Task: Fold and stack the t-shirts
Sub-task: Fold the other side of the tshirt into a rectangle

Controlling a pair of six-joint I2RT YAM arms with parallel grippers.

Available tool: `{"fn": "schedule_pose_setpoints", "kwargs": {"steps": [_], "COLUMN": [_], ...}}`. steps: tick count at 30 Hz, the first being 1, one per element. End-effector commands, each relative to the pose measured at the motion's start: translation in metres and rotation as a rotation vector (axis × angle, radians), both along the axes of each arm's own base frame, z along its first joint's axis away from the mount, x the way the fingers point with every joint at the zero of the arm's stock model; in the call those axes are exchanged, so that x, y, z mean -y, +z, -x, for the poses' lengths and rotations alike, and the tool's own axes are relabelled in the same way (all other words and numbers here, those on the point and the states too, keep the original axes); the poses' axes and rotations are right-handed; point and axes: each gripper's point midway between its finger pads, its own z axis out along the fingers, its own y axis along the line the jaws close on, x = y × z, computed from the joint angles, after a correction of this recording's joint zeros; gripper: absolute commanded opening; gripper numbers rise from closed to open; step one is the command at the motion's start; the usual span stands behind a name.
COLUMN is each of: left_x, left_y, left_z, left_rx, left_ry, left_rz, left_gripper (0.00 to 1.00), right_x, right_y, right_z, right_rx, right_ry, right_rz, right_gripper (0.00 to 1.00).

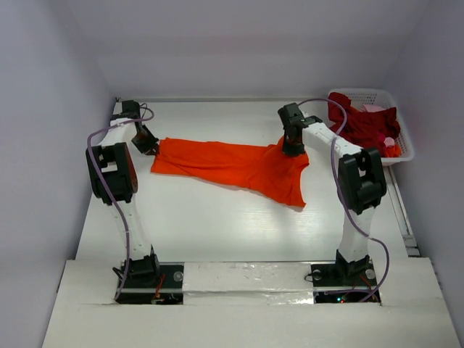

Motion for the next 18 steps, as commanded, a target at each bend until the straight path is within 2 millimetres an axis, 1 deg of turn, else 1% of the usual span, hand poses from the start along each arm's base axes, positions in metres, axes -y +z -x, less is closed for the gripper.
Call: {"fn": "schedule_pose_setpoints", "kwargs": {"steps": [1,3,5,10,12,13,16,17,18], "left_x": [-0.003,-0.004,-0.007,-0.009,-0.011,-0.011,-0.013,-0.019,-0.019], "left_y": [0.008,0.007,0.008,0.008,0.009,0.01,0.011,0.011,0.012], "left_z": [-0.011,-0.011,-0.012,-0.013,-0.013,-0.014,-0.014,-0.014,-0.014], "left_rx": [0.03,0.029,0.034,0.031,0.03,0.034,0.034,0.035,0.033], "left_ry": [0.008,0.012,0.017,0.023,0.027,0.029,0.035,0.046,0.048], "left_rz": [-0.017,-0.022,-0.039,-0.051,-0.058,-0.059,-0.07,-0.074,-0.074], "left_gripper": [0.04,0.04,0.07,0.13,0.13,0.15,0.19,0.21,0.22], "right_x": [-0.005,-0.005,-0.001,0.0,0.001,0.004,0.004,0.008,0.008], "right_y": [0.014,0.012,0.009,0.01,0.01,0.01,0.006,0.005,0.005], "right_z": [-0.019,-0.019,-0.021,-0.024,-0.024,-0.026,-0.028,-0.029,-0.03], "right_rx": [0.06,0.057,0.055,0.063,0.066,0.068,0.064,0.063,0.066], "right_ry": [-0.005,-0.005,-0.015,-0.021,-0.023,-0.033,-0.034,-0.045,-0.045], "right_rz": [-0.026,-0.025,-0.022,-0.017,-0.014,-0.015,-0.014,-0.011,-0.012], "right_gripper": [0.0,0.0,0.0,0.0,0.0,0.0,0.0,0.0,0.0]}}
